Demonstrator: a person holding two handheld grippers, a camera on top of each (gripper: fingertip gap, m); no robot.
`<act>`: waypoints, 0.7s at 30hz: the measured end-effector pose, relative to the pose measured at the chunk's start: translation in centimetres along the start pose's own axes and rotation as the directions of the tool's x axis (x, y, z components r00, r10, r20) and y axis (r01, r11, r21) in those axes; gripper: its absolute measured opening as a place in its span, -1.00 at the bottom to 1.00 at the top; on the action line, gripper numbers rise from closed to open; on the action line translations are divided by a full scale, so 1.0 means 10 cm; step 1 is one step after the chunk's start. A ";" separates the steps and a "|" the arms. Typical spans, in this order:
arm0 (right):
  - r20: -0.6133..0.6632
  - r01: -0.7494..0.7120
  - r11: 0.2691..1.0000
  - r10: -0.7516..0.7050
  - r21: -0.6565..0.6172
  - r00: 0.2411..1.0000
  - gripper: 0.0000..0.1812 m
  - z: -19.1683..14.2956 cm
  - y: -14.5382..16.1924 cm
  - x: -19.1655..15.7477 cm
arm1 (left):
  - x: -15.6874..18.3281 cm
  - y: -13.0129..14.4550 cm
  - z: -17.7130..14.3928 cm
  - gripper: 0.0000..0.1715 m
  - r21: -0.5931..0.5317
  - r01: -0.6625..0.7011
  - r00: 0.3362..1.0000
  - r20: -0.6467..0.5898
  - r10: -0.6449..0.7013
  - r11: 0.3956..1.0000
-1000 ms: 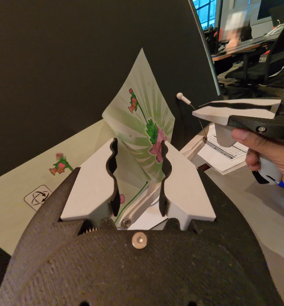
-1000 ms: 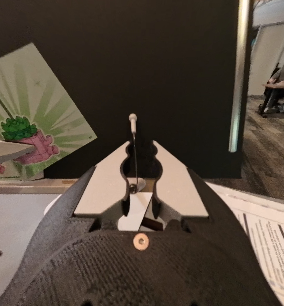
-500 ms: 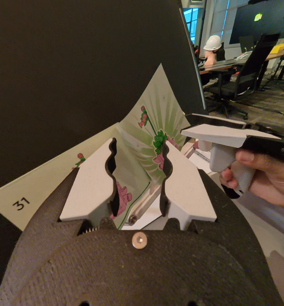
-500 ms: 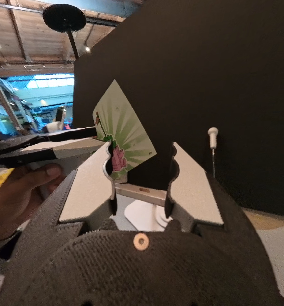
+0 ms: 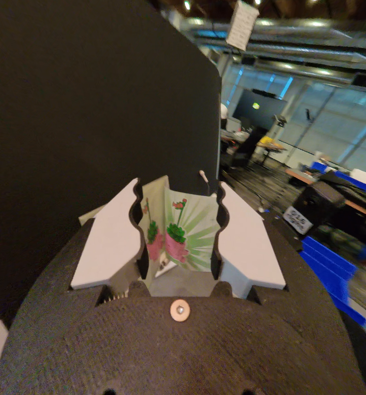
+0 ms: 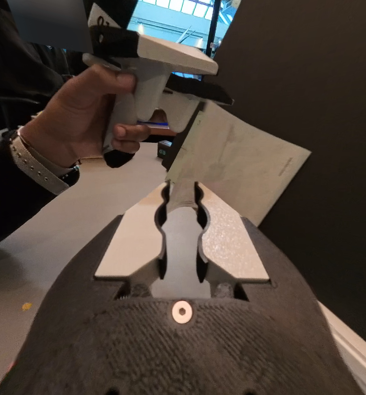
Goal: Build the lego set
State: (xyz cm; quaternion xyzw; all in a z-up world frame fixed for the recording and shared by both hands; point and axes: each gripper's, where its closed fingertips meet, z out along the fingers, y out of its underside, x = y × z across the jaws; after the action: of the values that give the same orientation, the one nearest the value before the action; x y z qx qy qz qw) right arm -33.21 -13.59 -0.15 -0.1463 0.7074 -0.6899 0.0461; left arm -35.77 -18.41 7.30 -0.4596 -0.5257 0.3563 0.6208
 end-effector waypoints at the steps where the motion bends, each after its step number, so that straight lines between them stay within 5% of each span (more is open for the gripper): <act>1: 0.008 -0.023 1.000 0.023 -0.011 1.000 -0.66 0.06 0.03 -0.02 | 0.01 0.05 0.02 -0.14 -0.036 0.028 0.999 -0.026 -0.029 0.999; 5: 0.078 -0.071 0.993 0.078 -0.089 0.994 -0.47 0.23 0.19 -0.19 | -0.06 0.13 0.05 -0.13 -0.078 0.013 1.000 0.014 -0.012 0.997; 12: 0.048 -0.014 0.987 0.022 -0.163 0.999 -0.49 0.26 0.38 -0.21 | -0.22 0.16 -0.03 -0.22 -0.166 -0.077 0.982 0.160 0.104 0.983; 21: -0.031 0.013 0.992 -0.017 -0.125 0.999 -0.49 0.11 0.24 -0.06 | -0.08 0.31 -0.02 -0.71 -0.268 -0.075 0.989 0.099 0.105 0.960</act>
State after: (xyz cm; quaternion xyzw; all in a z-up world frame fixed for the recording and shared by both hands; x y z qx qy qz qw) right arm -32.74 -14.44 -2.67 -0.1431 0.7487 -0.6469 0.0202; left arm -35.64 -18.14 4.08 -0.5409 -0.5810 0.3365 0.5066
